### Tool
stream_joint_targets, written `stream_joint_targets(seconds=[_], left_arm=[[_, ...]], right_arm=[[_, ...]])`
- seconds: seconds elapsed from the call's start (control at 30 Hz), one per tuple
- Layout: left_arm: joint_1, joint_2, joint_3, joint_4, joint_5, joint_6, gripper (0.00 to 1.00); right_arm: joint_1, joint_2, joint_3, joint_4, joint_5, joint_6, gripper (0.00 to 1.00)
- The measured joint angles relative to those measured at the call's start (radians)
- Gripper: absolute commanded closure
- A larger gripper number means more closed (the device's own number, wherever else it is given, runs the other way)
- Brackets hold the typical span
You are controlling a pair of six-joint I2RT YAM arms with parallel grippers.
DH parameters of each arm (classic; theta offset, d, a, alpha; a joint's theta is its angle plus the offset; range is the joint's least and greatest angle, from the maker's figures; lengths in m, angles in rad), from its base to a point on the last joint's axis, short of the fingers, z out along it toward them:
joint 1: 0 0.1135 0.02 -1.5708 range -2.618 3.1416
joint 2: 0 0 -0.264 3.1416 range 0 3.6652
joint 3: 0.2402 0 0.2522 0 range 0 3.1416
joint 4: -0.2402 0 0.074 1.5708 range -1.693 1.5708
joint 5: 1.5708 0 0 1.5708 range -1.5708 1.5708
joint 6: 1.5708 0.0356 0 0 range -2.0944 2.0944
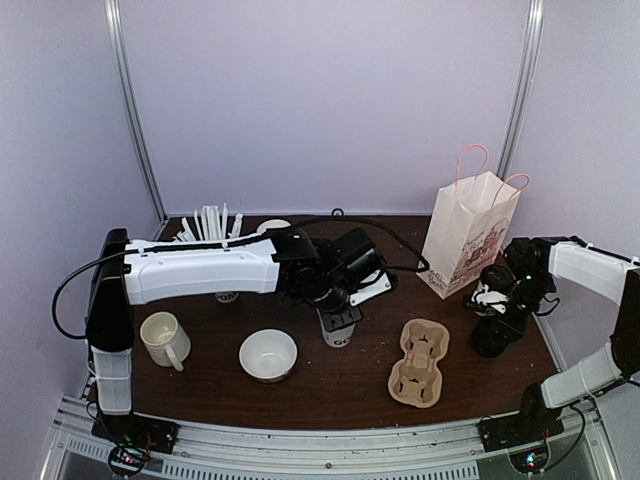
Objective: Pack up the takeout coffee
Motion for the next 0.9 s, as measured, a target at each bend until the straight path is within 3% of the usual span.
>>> stream_joint_targets(seconds=[0.67, 0.9], left_arm=[[-0.018, 0.000, -0.004, 0.001, -0.069, 0.021, 0.56], [-0.018, -0.013, -0.028, 0.010, -0.093, 0.032, 0.50]], right_arm=[[0.000, 0.003, 0.036, -0.023, -0.002, 0.025, 0.92], [0.000, -0.055, 0.094, -0.095, -0.006, 0.041, 0.95]])
